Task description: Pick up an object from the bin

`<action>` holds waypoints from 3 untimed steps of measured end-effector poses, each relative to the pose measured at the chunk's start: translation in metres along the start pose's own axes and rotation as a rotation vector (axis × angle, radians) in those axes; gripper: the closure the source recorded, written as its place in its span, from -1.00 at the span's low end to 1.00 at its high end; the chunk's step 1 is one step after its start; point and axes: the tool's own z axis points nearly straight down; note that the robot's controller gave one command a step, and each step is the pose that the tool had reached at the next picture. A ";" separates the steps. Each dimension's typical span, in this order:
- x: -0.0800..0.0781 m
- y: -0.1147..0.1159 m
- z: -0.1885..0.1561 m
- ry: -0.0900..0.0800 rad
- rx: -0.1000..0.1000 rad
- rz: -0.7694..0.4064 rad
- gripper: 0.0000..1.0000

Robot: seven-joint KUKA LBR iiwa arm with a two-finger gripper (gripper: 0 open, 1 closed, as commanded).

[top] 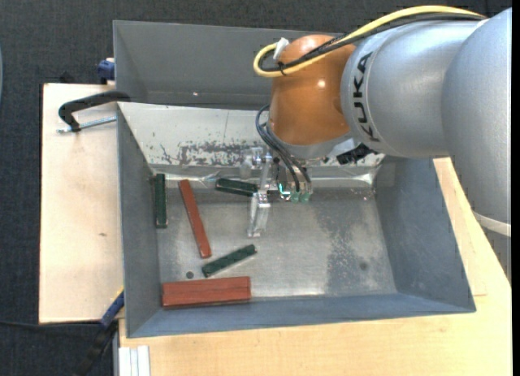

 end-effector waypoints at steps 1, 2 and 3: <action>-0.002 0.000 -0.005 -0.008 -0.001 0.002 -1.00; 0.015 0.001 0.011 -0.013 0.000 -0.200 -1.00; 0.029 0.020 0.029 -0.006 0.002 -0.562 -1.00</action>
Offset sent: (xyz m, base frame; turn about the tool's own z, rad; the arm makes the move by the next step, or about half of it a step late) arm -0.0652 0.0008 -0.0571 -0.7093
